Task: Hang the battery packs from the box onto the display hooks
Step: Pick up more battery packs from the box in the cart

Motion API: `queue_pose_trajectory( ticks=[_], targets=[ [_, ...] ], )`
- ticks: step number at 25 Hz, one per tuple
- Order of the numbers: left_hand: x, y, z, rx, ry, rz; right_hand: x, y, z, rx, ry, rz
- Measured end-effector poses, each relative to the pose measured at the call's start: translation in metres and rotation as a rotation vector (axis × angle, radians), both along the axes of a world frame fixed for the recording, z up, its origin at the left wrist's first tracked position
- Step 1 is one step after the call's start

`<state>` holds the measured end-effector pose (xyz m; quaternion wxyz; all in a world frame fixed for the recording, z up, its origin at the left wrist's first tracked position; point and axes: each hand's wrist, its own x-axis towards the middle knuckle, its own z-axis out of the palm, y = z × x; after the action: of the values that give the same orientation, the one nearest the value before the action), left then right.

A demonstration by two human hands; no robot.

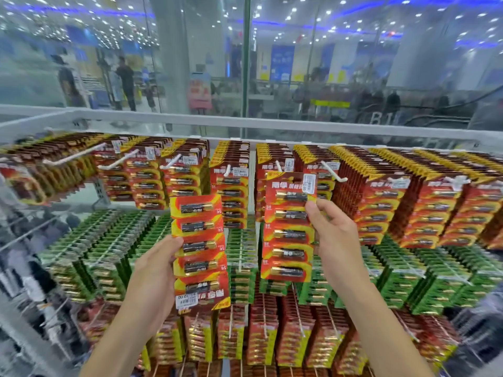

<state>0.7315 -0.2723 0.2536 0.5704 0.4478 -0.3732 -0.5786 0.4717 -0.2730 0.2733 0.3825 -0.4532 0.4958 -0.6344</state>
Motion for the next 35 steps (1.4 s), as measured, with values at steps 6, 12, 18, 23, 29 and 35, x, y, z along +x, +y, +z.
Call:
queue_pose_trajectory(
  ticks=[6, 12, 18, 23, 29, 35],
  targets=[
    [-0.007, -0.003, -0.007, 0.029, 0.037, 0.009, -0.008, -0.021, 0.001, 0.009, 0.080, 0.008],
    [-0.009, -0.015, -0.008, 0.042, 0.075, -0.040, -0.004, -0.034, -0.003, 0.030, 0.054, -0.025],
    [-0.005, -0.022, -0.009, 0.032, 0.131, -0.084, 0.007, -0.072, 0.000, 0.069, 0.098, -0.133],
    [-0.001, -0.026, -0.014, 0.023, 0.161, -0.142, 0.014, -0.091, 0.003, 0.070, 0.121, -0.204],
    [-0.002, -0.029, -0.011, 0.032, 0.047, -0.159, 0.013, -0.074, 0.003, 0.085, 0.263, -0.342],
    [0.003, -0.040, -0.019, 0.037, -0.020, -0.327, 0.048, -0.006, 0.019, 0.027, 0.328, 0.022]
  ],
)
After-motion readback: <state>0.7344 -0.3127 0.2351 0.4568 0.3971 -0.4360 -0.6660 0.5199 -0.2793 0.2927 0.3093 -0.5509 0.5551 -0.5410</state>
